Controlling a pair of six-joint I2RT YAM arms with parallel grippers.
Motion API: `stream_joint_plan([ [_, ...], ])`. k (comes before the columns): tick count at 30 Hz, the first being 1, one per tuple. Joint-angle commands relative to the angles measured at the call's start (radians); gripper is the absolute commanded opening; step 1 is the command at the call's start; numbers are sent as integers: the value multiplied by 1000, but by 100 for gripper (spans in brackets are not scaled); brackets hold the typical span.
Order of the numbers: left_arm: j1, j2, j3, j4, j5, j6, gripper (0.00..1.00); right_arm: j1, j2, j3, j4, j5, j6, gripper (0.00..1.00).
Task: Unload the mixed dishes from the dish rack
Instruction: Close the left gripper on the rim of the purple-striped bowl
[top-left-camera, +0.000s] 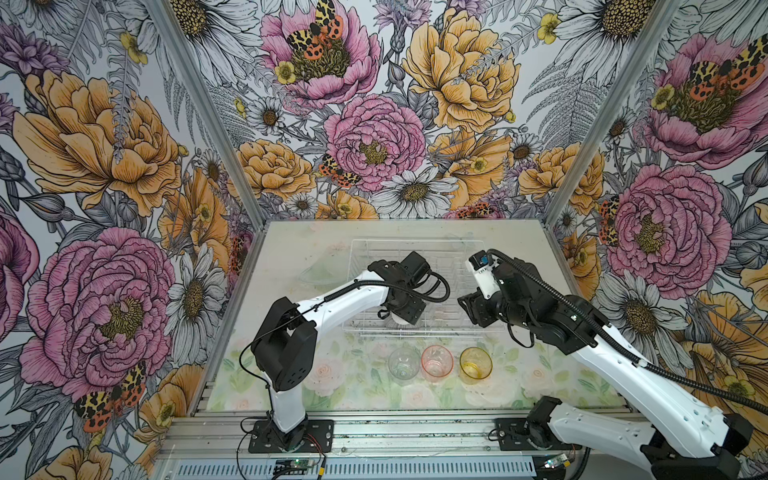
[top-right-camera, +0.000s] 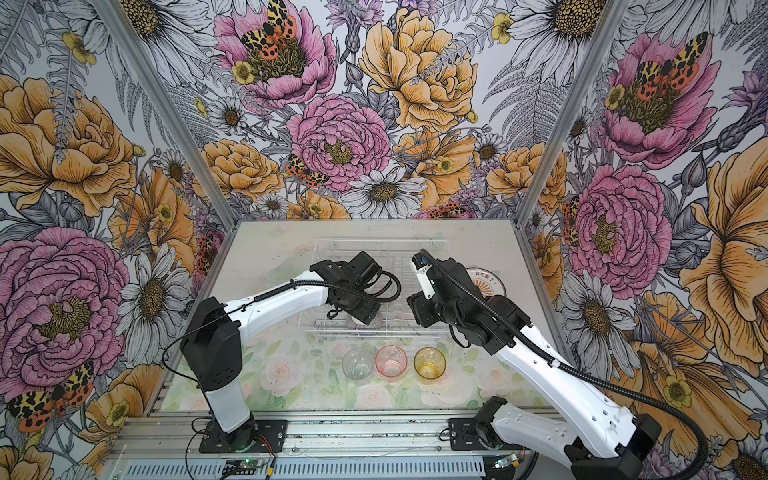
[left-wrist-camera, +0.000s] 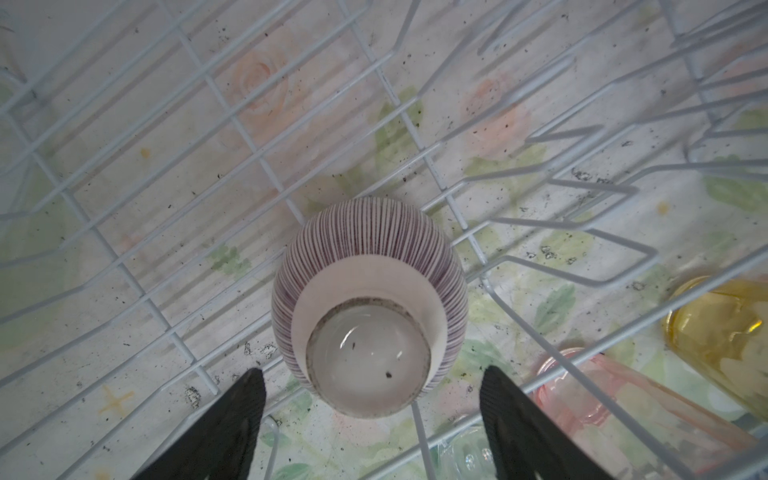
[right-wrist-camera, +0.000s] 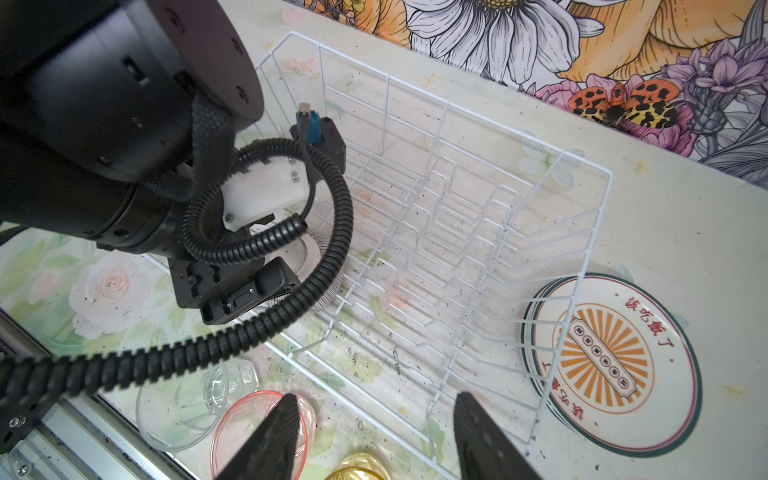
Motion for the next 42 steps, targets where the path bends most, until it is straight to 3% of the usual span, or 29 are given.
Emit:
stream_joint_plan([
  [1, 14, 42, 21, 1, 5, -17, 80, -13, -22, -15, 25, -12, 13, 62],
  [13, 27, 60, 18, 2, 20, -12, 72, -41, -18, -29, 40, -40, 10, 62],
  [26, 53, 52, -1, 4, 78, -1, 58, -53, -2, -46, 67, -68, 21, 62],
  [42, 129, -63, -62, 92, 206, 19, 56, -102, 43, -164, 236, -300, 111, 62],
])
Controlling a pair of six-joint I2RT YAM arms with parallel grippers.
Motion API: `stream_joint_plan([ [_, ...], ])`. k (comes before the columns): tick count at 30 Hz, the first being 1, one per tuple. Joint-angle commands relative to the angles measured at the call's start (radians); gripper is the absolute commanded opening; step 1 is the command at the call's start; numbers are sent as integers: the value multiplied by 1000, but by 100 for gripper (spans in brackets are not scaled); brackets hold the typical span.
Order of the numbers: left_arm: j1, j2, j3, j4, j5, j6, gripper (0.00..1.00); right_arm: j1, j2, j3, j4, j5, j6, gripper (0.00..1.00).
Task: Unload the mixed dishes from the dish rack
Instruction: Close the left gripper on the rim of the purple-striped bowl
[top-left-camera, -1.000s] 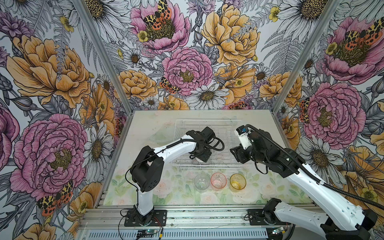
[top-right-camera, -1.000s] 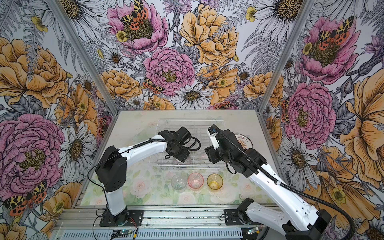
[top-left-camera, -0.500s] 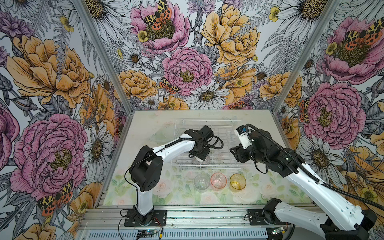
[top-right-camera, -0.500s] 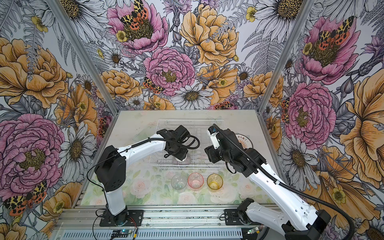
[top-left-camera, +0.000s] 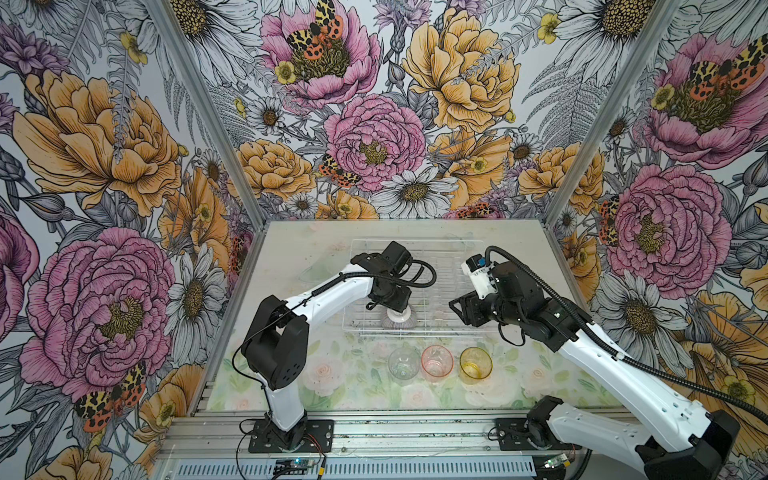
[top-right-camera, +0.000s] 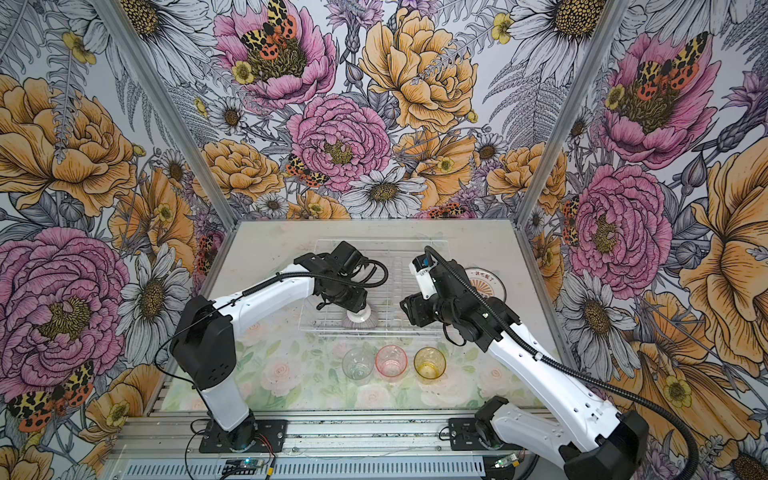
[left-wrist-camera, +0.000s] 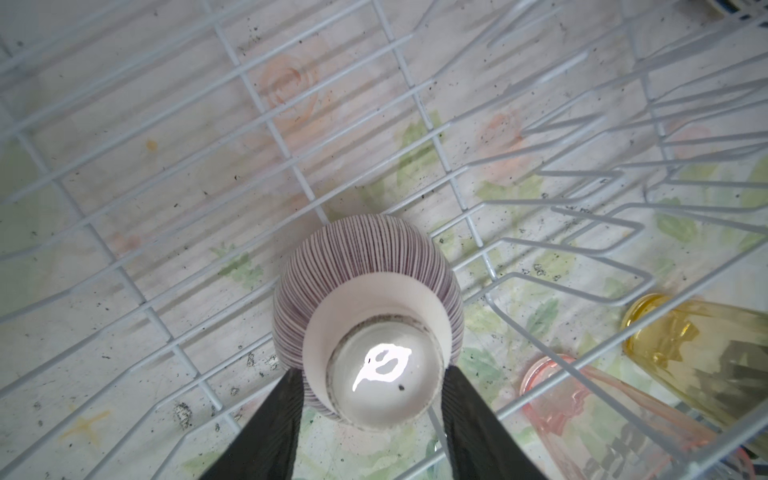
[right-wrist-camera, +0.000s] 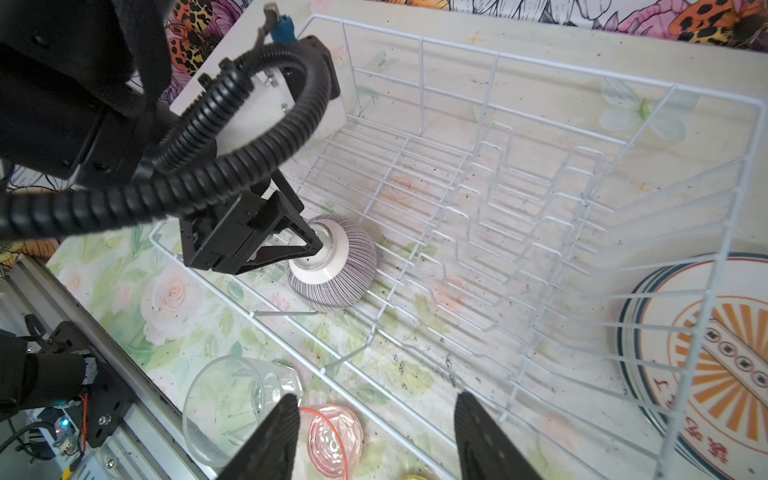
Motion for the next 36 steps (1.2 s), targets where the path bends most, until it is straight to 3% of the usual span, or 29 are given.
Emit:
stream_joint_plan([
  [1, -1, -22, -15, 31, 35, 15, 57, -6, 16, -18, 68, -60, 32, 62],
  [6, -46, -45, -17, 23, -104, 20, 67, -16, 17, -25, 77, -64, 35, 62],
  [10, -67, -74, -25, 14, -149, 11, 69, -46, -13, -36, 77, -62, 41, 62],
  [14, -88, -56, -19, -12, -196, 8, 60, -82, -44, -47, 77, -65, 45, 62],
  [20, -102, -11, 10, -40, -210, 3, 61, -129, -78, -56, 77, -82, 52, 62],
  [23, -105, -5, 14, -42, -222, -4, 78, -144, -90, -60, 77, -84, 51, 62],
  [25, -104, -1, 19, -42, -211, -2, 84, -151, -95, -62, 78, -89, 51, 62],
  [36, -117, 37, 24, -42, -160, -2, 81, -179, -99, -75, 85, -111, 52, 62],
])
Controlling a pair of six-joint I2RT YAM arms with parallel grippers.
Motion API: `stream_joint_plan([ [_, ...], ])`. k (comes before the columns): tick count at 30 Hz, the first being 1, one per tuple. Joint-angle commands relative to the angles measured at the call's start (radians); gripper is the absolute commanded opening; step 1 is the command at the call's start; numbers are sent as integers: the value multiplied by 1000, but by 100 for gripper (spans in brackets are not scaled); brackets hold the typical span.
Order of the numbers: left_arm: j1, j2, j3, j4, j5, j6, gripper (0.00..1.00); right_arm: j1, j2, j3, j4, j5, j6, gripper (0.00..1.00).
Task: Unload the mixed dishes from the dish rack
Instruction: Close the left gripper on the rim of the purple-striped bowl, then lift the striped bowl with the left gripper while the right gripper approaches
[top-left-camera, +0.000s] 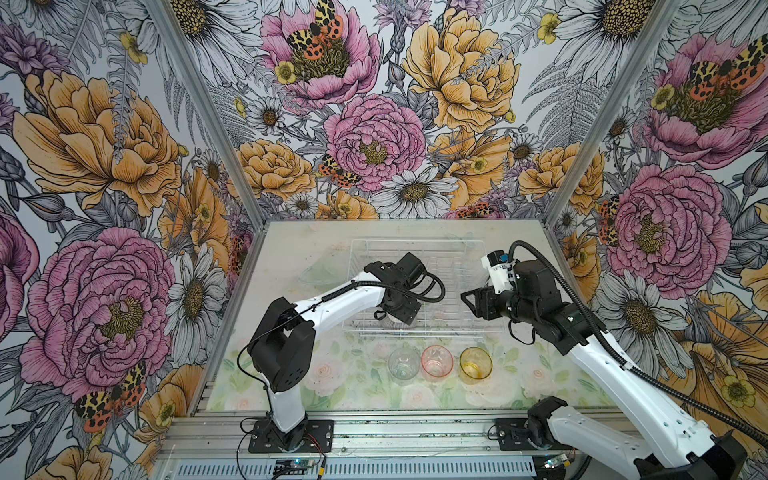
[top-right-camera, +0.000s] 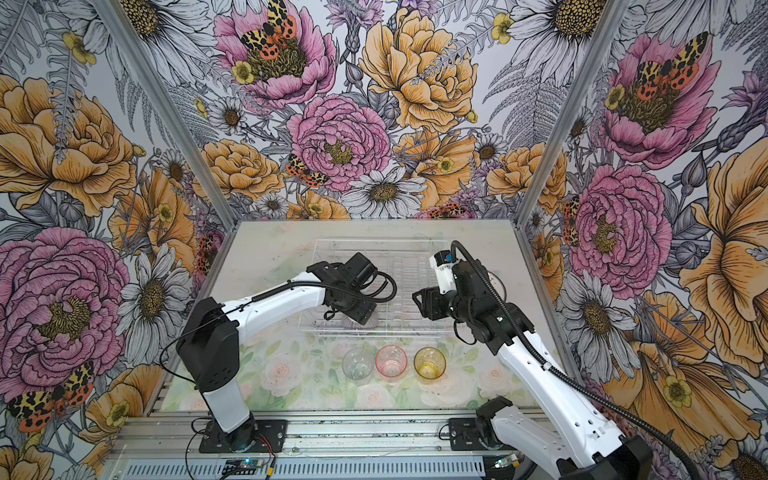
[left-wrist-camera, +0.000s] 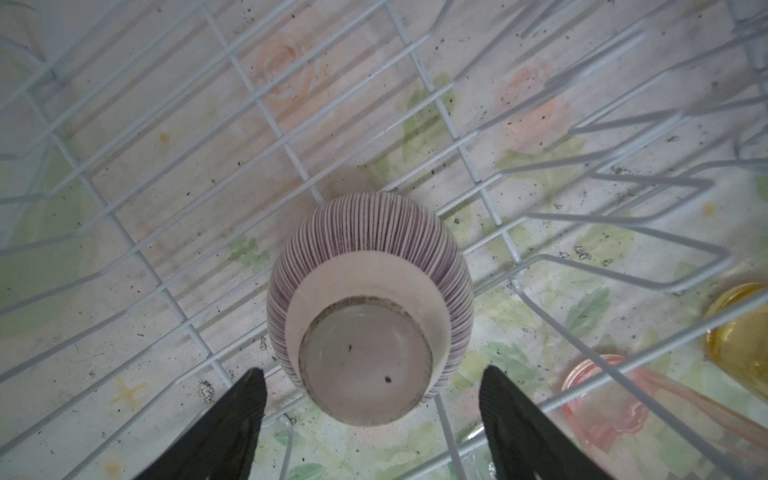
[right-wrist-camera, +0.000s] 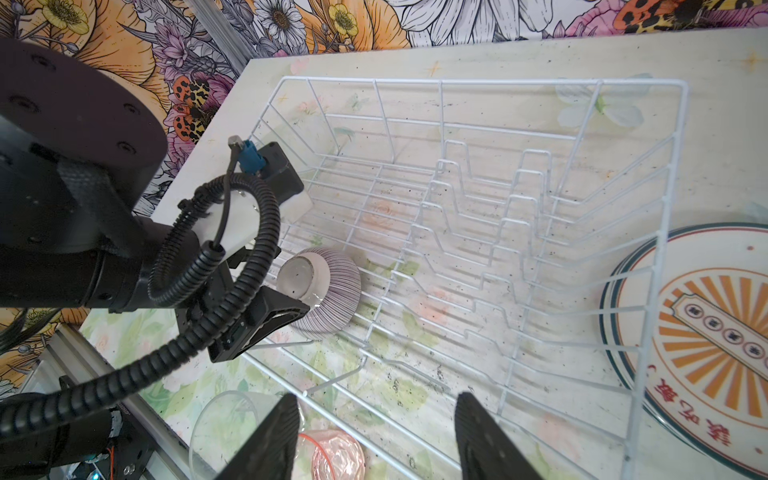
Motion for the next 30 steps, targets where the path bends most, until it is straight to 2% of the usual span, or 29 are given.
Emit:
stream_joint_plan([
  [1, -6, 15, 30, -7, 18, -2, 79, -9, -17, -12, 26, -20, 7, 62],
  [7, 8, 15, 35, -9, 35, 0, 72, -16, -16, -15, 28, -28, 5, 62],
  [15, 11, 68, 38, -20, 29, 7, 70, -24, -15, -16, 28, -33, 3, 62],
  [21, 14, 66, 39, -23, 16, 9, 64, -27, -11, -17, 30, -39, 3, 62],
  [30, 28, 52, 36, -22, 39, 23, 47, -29, 4, -27, 39, -55, 8, 62],
])
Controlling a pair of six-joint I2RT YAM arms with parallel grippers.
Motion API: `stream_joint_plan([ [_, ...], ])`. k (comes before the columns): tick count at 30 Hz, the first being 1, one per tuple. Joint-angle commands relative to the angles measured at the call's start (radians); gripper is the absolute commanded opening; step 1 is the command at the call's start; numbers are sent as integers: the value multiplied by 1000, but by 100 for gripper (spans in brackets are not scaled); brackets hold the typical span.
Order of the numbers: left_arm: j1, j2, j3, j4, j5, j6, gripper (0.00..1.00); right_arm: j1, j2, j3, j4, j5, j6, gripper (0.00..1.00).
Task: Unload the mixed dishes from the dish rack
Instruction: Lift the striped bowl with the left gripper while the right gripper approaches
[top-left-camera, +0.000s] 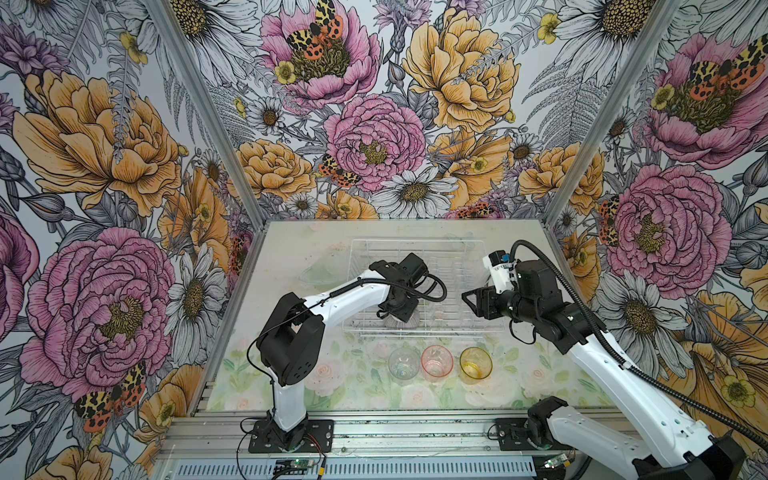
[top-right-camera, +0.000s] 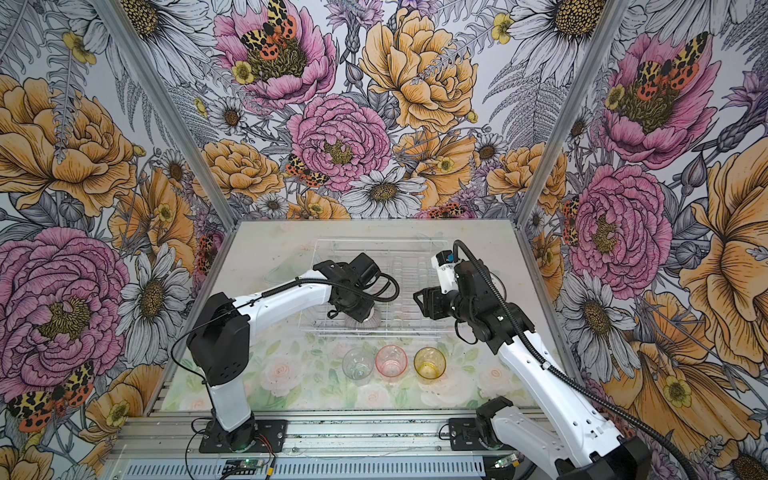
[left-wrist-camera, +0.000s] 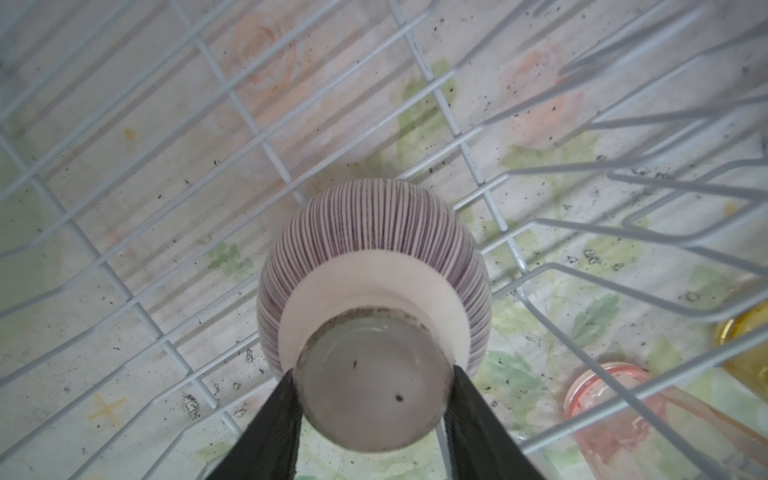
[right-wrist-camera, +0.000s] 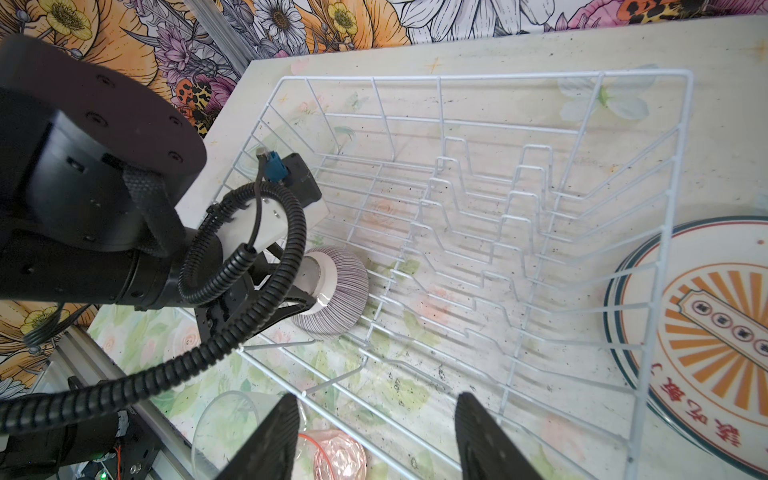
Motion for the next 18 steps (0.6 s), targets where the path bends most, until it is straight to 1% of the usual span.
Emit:
stream_joint_plan([
  [1, 19, -8, 4, -7, 15, 14, 46, -4, 6, -18, 31, -25, 10, 62],
  [6, 26, -23, 5, -3, 19, 22, 41, -5, 25, -35, 58, -51, 24, 62],
  [8, 29, -23, 4, -2, 19, 21, 41, -5, 37, -42, 75, -79, 33, 62],
  [11, 38, -69, 5, -1, 27, 22, 42, -6, 60, -55, 104, -122, 45, 62],
  [14, 50, -89, 1, 8, 52, 25, 42, -4, 80, -71, 140, -175, 61, 62],
  [18, 77, -121, -20, 47, 114, 24, 41, -3, 103, -99, 198, -247, 85, 62],
])
